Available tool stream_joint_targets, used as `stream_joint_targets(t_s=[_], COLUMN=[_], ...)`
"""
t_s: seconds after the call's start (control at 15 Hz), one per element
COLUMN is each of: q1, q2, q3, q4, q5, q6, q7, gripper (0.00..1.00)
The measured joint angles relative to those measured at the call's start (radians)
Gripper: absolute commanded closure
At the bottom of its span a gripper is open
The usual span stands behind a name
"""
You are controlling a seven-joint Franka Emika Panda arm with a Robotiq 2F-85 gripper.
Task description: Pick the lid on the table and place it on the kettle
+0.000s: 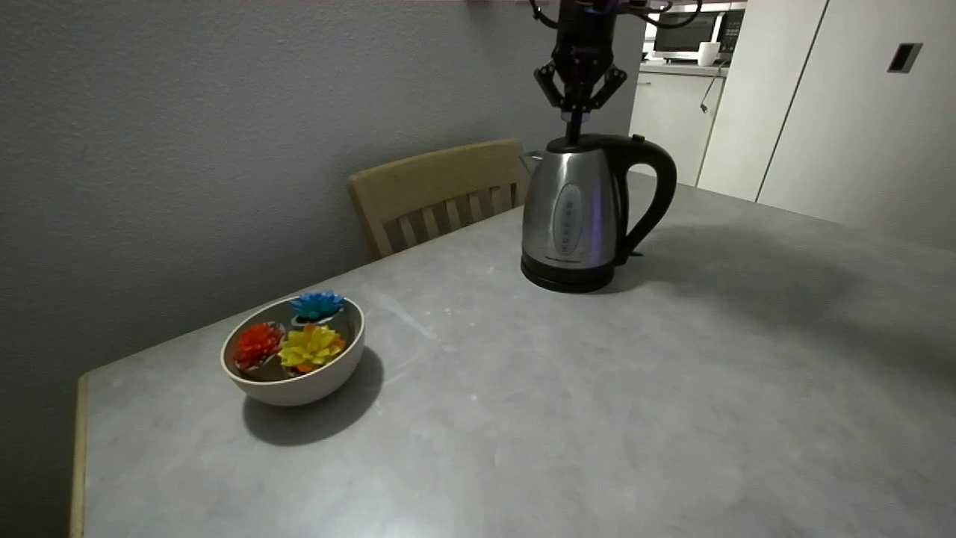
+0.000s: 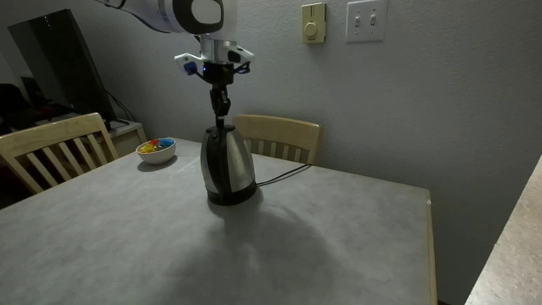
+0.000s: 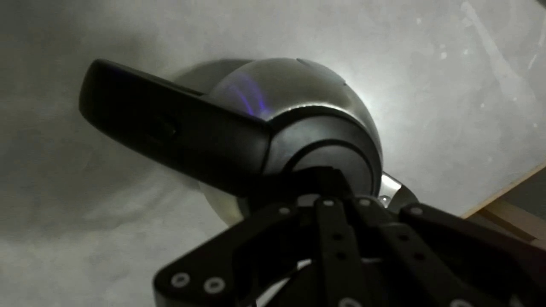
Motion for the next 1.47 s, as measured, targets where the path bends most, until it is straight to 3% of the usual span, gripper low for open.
stream_joint_targets(t_s=[0.67, 1.47], q1=[0.068, 0.126], q2=[0.019, -0.088], q3=[-0.006, -0.006], q4=[0.051, 0.045], q5=[-0.149, -0.168], q6=[-0.081, -0.082], q7=[-0.001, -0.016], gripper=[1.00, 1.00])
